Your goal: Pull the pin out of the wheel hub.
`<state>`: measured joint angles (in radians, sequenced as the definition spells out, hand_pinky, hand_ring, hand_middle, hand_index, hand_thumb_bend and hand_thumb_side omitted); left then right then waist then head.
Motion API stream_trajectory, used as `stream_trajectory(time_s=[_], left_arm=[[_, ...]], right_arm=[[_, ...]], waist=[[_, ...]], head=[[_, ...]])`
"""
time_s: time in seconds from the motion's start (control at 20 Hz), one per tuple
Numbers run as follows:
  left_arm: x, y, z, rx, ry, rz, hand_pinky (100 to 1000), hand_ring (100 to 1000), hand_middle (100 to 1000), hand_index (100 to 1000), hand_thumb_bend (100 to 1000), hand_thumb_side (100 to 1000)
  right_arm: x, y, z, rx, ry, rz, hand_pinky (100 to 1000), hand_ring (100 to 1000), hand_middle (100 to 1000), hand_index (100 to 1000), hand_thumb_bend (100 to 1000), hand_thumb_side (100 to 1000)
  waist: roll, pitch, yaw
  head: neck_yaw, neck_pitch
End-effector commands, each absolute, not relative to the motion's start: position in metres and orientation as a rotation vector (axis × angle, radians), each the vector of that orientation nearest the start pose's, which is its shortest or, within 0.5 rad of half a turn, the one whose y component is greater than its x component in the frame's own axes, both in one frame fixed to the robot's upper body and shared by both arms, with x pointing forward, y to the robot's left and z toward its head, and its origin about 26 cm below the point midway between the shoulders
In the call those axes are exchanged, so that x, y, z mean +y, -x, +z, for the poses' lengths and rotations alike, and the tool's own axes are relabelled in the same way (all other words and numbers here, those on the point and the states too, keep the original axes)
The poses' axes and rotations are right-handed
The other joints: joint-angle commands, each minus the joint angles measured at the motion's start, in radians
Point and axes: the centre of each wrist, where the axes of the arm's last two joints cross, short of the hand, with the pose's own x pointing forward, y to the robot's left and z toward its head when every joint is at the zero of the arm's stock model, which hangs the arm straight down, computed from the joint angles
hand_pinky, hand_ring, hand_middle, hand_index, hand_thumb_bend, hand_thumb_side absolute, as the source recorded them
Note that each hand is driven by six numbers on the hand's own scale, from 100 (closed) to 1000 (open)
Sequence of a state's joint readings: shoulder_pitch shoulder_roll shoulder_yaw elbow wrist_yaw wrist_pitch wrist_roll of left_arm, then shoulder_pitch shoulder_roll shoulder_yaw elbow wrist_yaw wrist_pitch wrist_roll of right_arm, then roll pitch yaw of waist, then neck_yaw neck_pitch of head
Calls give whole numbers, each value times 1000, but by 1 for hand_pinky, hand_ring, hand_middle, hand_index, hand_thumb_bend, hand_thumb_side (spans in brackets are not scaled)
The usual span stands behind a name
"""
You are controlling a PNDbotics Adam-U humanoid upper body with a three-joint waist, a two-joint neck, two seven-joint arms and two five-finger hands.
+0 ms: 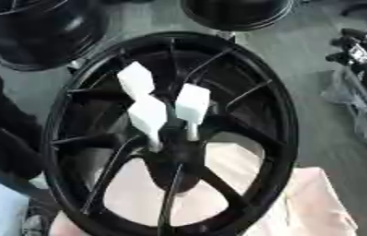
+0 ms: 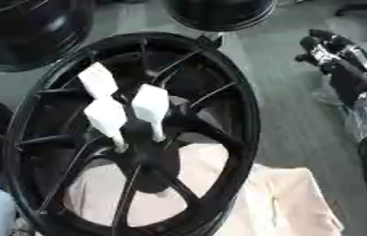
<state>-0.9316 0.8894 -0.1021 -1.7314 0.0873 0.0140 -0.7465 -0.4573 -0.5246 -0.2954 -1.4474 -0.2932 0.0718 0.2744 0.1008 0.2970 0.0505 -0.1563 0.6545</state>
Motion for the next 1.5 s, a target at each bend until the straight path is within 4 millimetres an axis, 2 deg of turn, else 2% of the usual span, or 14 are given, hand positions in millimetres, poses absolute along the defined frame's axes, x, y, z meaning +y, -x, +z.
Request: stream_trajectory(time_s=[0.05,0.5,0.6,0.65,0.9,1.2,1.35,1.5], left_arm=[[298,-319,420,-1956,-419,-1624,835,830,813,882,334,100],[295,-321,419,-1928,-404,-1658,842,847,818,885,338,100],[292,-322,419,-1911,-400,-1686,844,850,820,887,353,100],[289,-322,420,-1898,-400,-1712,849,855,823,890,388,100],[262,-328,429,-1803,-423,-1896,858,863,827,896,514,100],[224,-350,427,-1730,-481,-2043,870,875,834,900,632,100],[210,-363,417,-1668,-499,-2119,878,884,837,899,657,100],[205,-372,411,-1636,-512,-2163,878,884,837,899,657,100]], right_arm=[[-415,-359,204,-1956,131,219,961,690,761,870,296,400],[-415,-359,205,-1955,130,223,959,691,763,870,294,402],[-415,-359,204,-1953,130,224,959,691,762,869,293,402],[-415,-359,204,-1951,130,226,959,691,763,869,295,403],[-415,-359,201,-1940,134,237,959,690,763,869,297,405],[-413,-360,199,-1930,131,251,959,689,763,868,300,405],[-413,-361,199,-1927,131,256,959,689,762,867,302,404],[-412,-361,199,-1925,132,258,959,689,762,867,302,404]], waist=[[-8,-15,2],[-6,-17,1],[-6,-18,1],[-5,-19,1],[-3,-24,2],[0,-28,1],[2,-30,1],[2,-30,2]], head=[[3,-5],[6,8],[8,12],[8,13],[13,10],[20,-3],[23,-3],[24,-3]])
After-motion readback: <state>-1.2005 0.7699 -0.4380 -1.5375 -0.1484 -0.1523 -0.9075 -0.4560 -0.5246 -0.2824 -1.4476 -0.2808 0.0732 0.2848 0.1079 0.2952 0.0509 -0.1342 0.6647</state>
